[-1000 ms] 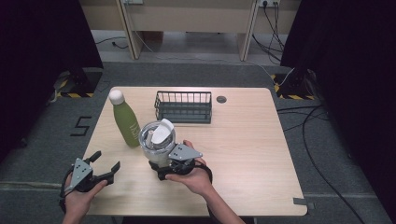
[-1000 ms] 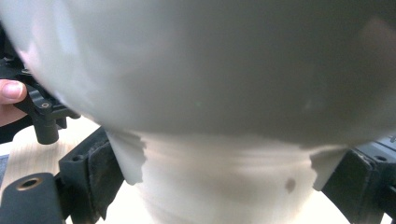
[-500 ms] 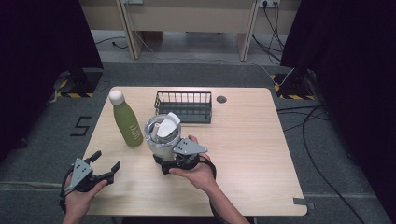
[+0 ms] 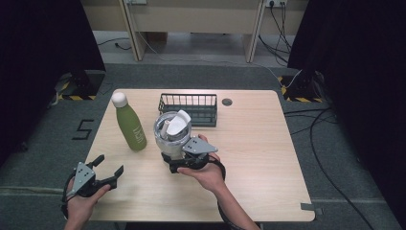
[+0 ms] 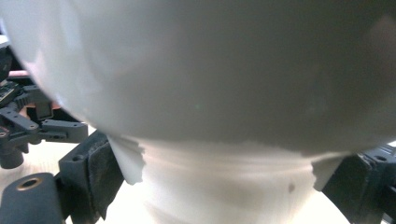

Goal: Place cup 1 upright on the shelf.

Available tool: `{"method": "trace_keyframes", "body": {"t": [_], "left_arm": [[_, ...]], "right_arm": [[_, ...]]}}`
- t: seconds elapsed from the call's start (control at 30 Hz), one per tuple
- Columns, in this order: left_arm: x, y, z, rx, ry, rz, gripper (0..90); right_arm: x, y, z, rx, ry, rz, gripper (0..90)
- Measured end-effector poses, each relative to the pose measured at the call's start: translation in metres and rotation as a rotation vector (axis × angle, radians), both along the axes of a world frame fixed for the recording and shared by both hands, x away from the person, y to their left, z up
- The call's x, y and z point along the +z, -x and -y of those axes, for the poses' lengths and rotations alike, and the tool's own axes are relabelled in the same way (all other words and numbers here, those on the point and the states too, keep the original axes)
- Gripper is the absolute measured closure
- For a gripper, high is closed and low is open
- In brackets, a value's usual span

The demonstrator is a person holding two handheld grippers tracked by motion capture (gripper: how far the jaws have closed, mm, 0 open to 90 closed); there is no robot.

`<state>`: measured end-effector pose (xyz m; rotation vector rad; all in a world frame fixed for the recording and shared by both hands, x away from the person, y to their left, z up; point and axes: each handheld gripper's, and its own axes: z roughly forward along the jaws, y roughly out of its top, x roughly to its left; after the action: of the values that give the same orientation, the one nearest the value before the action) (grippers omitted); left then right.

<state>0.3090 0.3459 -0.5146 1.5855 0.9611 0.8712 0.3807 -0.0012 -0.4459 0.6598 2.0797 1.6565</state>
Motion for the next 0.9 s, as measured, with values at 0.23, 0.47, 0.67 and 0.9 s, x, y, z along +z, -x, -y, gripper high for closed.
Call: {"method": "trace_keyframes", "body": {"t": [0.23,0.47,0.67,0.9], "left_arm": [[0.000,0.000,0.000,0.001,0.001,0.000,14.7],[0.000,0.000,0.000,0.001,0.002,-0.002,14.8],[0.000,0.000,0.000,0.004,0.002,-0.003,14.7],[-0.001,-0.001,0.000,0.004,0.003,-0.004,14.8]], "right_arm": [[0.005,-0.004,0.006,-0.029,-0.009,-0.002,11.3],[0.008,-0.009,0.015,-0.061,-0.011,0.007,11.3],[0.010,-0.014,0.022,-0.097,-0.023,0.010,11.2],[0.017,-0.021,0.032,-0.143,-0.036,0.025,11.3]]}}
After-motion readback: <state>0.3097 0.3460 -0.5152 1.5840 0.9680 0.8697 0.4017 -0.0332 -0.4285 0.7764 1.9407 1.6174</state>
